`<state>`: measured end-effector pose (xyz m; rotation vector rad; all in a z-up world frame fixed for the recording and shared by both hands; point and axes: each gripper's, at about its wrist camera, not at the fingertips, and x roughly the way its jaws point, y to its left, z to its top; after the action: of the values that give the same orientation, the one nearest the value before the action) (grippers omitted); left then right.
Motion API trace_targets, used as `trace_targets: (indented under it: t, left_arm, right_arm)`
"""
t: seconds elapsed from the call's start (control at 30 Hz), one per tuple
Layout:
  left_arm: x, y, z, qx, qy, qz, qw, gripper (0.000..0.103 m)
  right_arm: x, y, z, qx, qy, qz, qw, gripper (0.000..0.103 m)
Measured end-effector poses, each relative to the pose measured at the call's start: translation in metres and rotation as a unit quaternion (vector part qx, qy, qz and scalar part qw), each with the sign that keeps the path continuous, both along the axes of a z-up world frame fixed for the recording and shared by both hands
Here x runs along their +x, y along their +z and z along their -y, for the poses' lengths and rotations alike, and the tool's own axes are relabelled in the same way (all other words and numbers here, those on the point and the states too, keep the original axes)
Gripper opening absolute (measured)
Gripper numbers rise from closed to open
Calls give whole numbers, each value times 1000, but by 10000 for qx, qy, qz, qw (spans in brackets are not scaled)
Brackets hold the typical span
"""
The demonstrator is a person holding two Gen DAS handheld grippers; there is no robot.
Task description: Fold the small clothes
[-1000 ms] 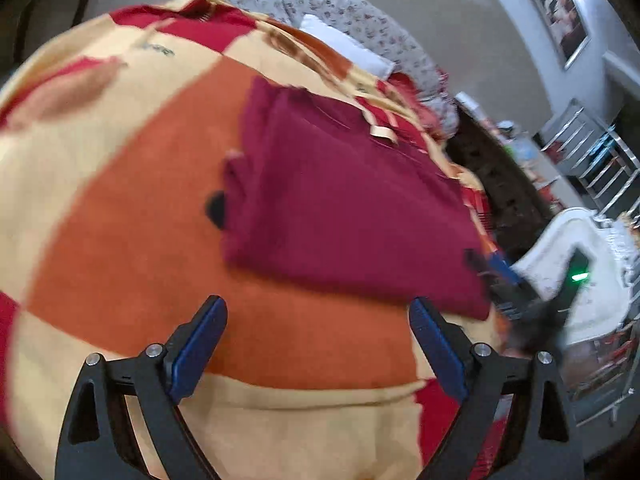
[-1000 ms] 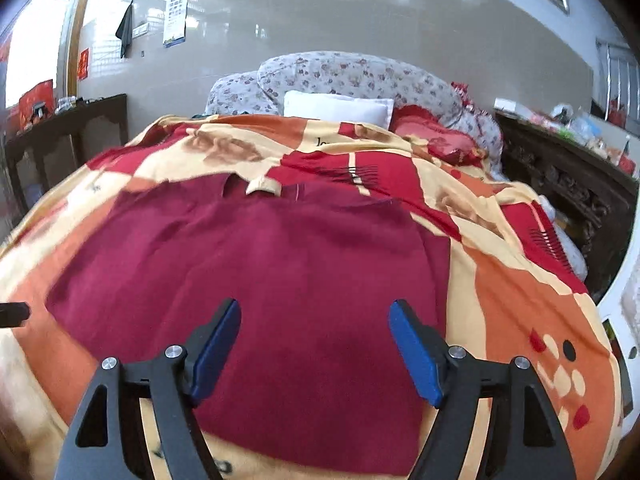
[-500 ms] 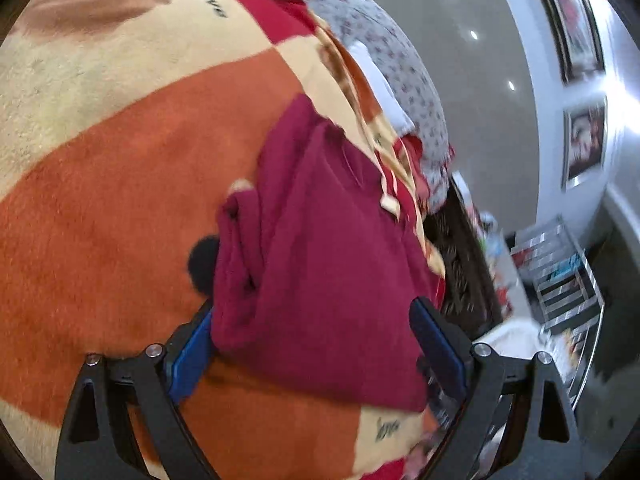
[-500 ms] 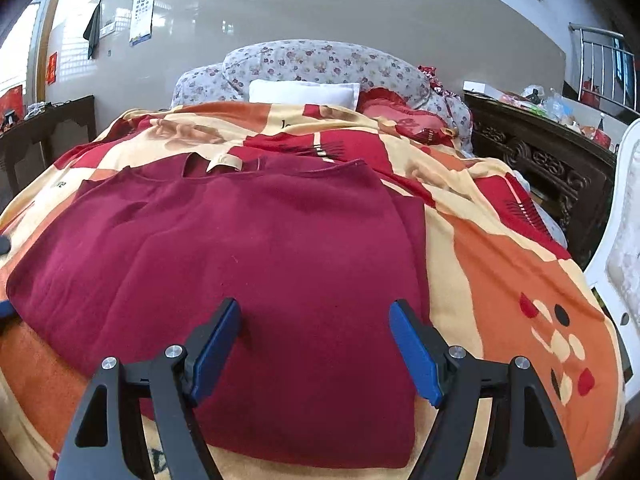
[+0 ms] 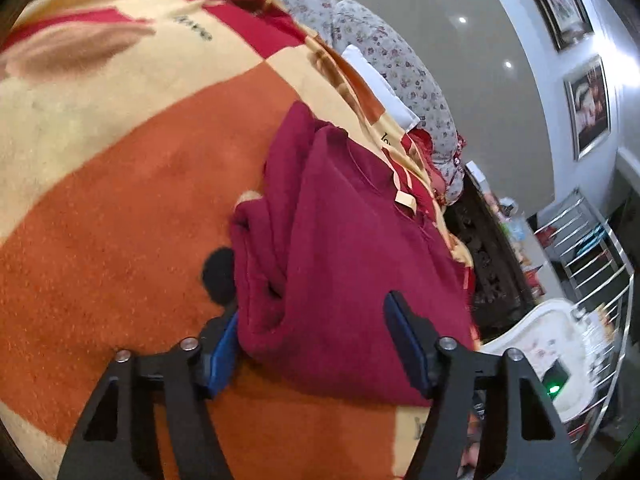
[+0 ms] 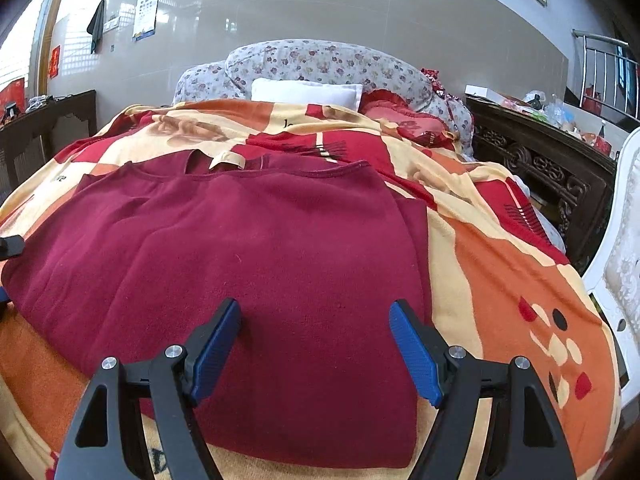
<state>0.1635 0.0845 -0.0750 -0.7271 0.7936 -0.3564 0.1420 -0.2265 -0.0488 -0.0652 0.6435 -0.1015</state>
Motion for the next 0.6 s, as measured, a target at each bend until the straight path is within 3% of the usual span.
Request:
trace_targets:
  t: [0.03, 0.17, 0.2, 0.33, 0.43, 0.6]
  left_arm:
    - [-1, 1, 1, 147, 66, 59, 9999, 59]
    - [-6, 0, -1, 531, 489, 166, 9972, 23]
    - [-9, 1, -2, 589, 582, 215, 9963, 20]
    - [-22, 9, 3, 885, 676, 577, 9921, 17]
    - [-23, 8, 1, 886, 672, 589, 9921, 17]
    - [-18, 0, -4, 669, 683, 362, 9948, 21]
  right_arm:
    - [0, 0, 0, -3, -1, -1, 10000, 80]
    - [-2, 2, -1, -93, -26, 70, 9999, 80]
    - [-3, 3, -3, -128, -14, 117, 9998, 80]
    - [-12, 13, -10, -311, 71, 369, 9988, 80]
    - [-12, 25, -17, -368, 187, 449, 9981, 80]
    - [6, 55, -31, 204, 757, 314, 9964, 80]
